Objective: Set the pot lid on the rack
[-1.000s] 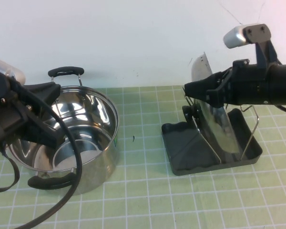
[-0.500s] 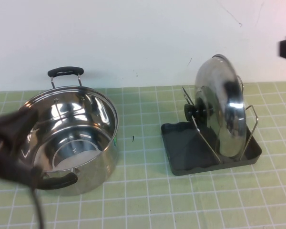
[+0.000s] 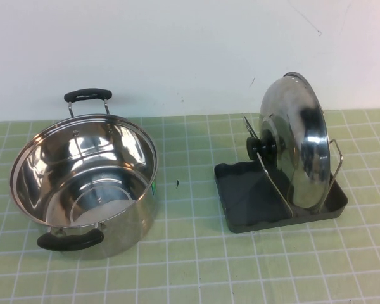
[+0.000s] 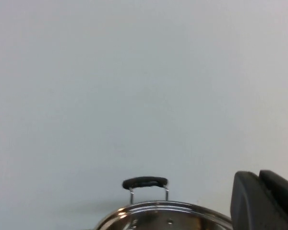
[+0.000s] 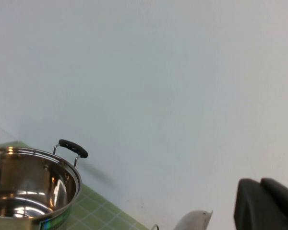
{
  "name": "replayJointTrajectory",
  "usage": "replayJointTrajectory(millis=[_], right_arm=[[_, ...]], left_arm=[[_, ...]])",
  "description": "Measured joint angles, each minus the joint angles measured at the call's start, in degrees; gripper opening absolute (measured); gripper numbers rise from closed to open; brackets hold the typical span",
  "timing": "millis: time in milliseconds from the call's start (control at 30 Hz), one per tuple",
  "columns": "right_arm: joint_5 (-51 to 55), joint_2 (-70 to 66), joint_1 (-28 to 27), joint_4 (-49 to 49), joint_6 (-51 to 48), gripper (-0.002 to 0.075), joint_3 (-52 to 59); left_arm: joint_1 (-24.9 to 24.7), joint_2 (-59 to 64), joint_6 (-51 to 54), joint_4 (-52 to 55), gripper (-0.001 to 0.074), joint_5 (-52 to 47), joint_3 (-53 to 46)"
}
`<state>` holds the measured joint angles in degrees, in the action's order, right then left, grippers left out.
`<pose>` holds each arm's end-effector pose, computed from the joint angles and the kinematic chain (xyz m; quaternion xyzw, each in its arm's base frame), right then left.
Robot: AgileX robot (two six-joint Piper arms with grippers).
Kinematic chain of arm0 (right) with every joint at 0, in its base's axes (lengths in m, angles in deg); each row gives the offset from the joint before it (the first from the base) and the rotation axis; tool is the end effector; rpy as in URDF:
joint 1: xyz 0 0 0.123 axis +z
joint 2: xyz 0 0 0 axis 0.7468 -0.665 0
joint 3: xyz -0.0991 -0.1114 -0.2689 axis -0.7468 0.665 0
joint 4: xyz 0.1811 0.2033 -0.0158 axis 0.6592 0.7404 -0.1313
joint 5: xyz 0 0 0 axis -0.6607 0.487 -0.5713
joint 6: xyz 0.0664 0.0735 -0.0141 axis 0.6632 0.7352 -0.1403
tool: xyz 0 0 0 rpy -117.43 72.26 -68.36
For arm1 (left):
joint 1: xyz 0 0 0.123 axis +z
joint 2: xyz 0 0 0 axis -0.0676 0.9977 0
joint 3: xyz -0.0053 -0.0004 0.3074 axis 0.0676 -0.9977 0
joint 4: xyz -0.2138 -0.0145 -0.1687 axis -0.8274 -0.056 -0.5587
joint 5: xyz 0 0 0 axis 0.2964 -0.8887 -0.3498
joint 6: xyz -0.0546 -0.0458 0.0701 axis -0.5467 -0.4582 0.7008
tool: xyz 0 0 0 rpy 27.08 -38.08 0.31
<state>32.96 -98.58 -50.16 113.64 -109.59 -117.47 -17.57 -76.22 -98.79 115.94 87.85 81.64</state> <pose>0.1046 0.0509 0.3892 -0.2745 0.6301 0.0949 0.7201 0.0571 -0.0189 0.2869 0.0471 0.6292 -0.1650 0.7581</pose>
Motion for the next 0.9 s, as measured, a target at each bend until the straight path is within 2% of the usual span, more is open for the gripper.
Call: replayJointTrajectory(millis=[167, 367, 700, 833, 900], right_arm=[[-0.09, 2.39, 0.00, 0.25, 2.77, -0.0001, 1.63], [2.50, 2.52, 0.00, 0.47, 8.18, -0.0001, 2.83], [2.62, 2.52, 0.00, 0.10, 8.44, -0.0001, 2.92], [-6.73, 2.87, 0.00, -4.36, 8.21, -0.0001, 6.00], [-14.03, 4.47, 0.00, -12.75, 10.42, -0.0001, 9.42]], left_arm=[[0.00, -4.87, -0.09, -0.23, -0.0001, -6.00, -3.53], [0.00, -5.34, -0.09, -0.37, -0.0001, -6.38, -5.35], [0.00, -5.34, -0.09, -0.37, -0.0001, -6.38, -8.32], [0.00, -5.34, -0.09, -0.37, -0.0001, -6.28, -8.53], [0.00, -5.34, -0.09, -0.37, -0.0001, -6.17, -8.53]])
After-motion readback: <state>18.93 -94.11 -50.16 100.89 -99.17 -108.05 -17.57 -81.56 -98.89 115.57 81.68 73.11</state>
